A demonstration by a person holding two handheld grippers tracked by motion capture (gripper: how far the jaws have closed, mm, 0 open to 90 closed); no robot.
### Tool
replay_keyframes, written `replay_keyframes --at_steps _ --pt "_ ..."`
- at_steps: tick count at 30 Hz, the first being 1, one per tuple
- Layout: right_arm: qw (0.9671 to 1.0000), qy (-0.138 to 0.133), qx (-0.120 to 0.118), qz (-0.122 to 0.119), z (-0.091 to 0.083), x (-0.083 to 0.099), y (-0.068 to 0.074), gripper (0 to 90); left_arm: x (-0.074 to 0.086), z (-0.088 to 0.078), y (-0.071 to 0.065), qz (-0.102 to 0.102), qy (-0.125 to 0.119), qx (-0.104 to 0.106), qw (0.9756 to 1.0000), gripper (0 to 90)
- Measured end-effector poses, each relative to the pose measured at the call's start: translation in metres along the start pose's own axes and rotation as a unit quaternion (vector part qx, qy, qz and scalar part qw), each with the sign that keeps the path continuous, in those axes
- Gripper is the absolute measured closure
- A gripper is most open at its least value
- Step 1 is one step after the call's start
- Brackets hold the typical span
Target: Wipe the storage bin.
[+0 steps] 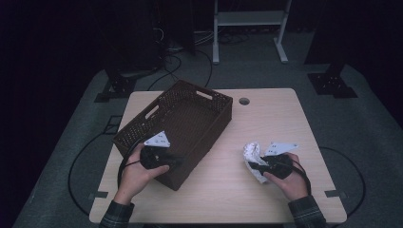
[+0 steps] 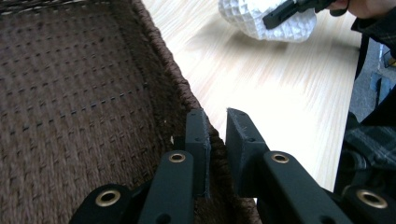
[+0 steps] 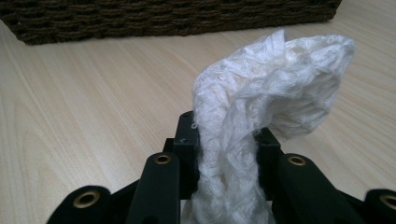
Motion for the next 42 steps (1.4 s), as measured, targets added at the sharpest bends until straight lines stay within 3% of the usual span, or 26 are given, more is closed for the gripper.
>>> replay_keyframes --at_steps 9,28,32,36,42 --pt "1.0000 0.002 0.006 0.007 -0.004 0.003 -0.005 69.5 -0.015 0.017 0.000 -0.007 0.003 0.004 1.0000 77.9" --pt "0.9999 0.004 0.010 0.005 -0.003 0.005 -0.008 69.5 -0.050 0.056 -0.005 0.002 0.016 0.014 0.9998 76.5" --pt "0.9999 0.004 0.011 0.002 -0.003 0.005 -0.009 69.5 -0.049 0.054 -0.006 0.002 0.009 0.025 0.9996 70.2" --pt "0.9999 0.004 0.012 0.003 -0.003 0.005 -0.009 69.5 -0.046 0.047 -0.005 0.010 0.006 0.021 0.9997 59.1" --pt "0.9999 0.006 0.014 0.002 -0.003 0.006 -0.010 69.5 -0.036 0.028 -0.003 0.013 0.003 0.012 0.9998 51.5"
Point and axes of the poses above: each handheld gripper's, and its own axes: z roughly forward along the jaws, x roughly out of its underside, y roughly to its left, the point moved 10 cm from there along z, roughly forward along the jaws, and after that the axes turned 9 degrees about x, right-handed, at the moved point
